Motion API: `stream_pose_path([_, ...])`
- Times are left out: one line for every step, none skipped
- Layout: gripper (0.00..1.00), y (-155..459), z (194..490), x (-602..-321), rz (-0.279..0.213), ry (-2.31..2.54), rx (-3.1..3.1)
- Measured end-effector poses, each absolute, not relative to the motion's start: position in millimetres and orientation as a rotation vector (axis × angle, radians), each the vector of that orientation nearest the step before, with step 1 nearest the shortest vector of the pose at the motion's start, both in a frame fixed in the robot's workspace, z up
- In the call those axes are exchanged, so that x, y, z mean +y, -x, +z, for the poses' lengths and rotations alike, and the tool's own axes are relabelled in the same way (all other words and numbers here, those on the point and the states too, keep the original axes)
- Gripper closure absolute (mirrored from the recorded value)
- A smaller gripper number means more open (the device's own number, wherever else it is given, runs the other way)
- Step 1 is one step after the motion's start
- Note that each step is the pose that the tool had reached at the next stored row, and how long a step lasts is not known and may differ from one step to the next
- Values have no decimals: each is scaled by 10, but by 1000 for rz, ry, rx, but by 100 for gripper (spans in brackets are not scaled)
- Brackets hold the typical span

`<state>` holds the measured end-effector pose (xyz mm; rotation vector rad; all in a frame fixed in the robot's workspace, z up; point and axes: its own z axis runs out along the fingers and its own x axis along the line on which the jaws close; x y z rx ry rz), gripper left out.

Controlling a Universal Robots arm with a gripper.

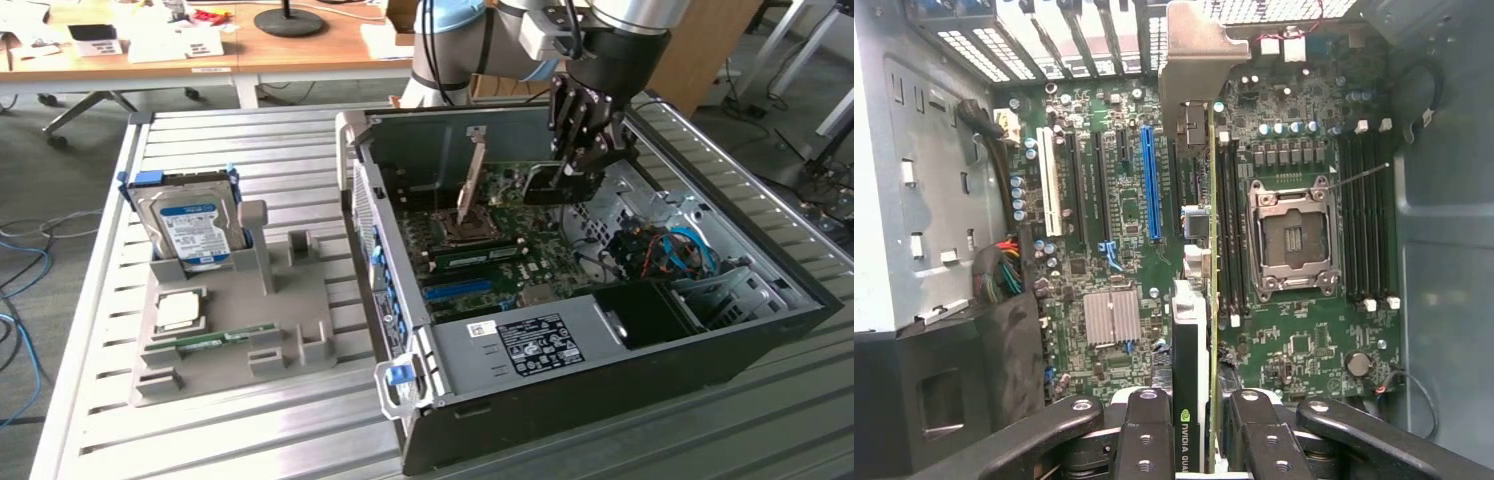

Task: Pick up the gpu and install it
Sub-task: 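Insert the gpu into the slot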

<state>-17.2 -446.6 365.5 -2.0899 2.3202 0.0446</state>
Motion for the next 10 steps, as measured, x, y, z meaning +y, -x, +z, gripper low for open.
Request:
stream_pose_path([73, 172, 3654, -4465, 45, 2090, 2320])
stream_pose_path([73, 172, 3654, -4465, 45, 2090, 2320])
stream_pose_path([73, 172, 3654, -4465, 45, 2090, 2320])
stream_pose_path([73, 172, 3654, -4465, 45, 2090, 2320])
stream_pose_path([73, 172, 3653, -4466, 45, 2090, 2320])
stream_pose_path([73, 173, 3652, -4468, 45, 2089, 2320])
stream_pose_path([73, 173, 3652, -4472, 45, 2089, 2320])
stream_pose_path([73, 173, 3653, -4476, 45, 2090, 2320])
stream_pose_path([73, 172, 3653, -4478, 45, 2090, 2320])
stream_pose_path([73, 172, 3653, -4480, 45, 2090, 2320])
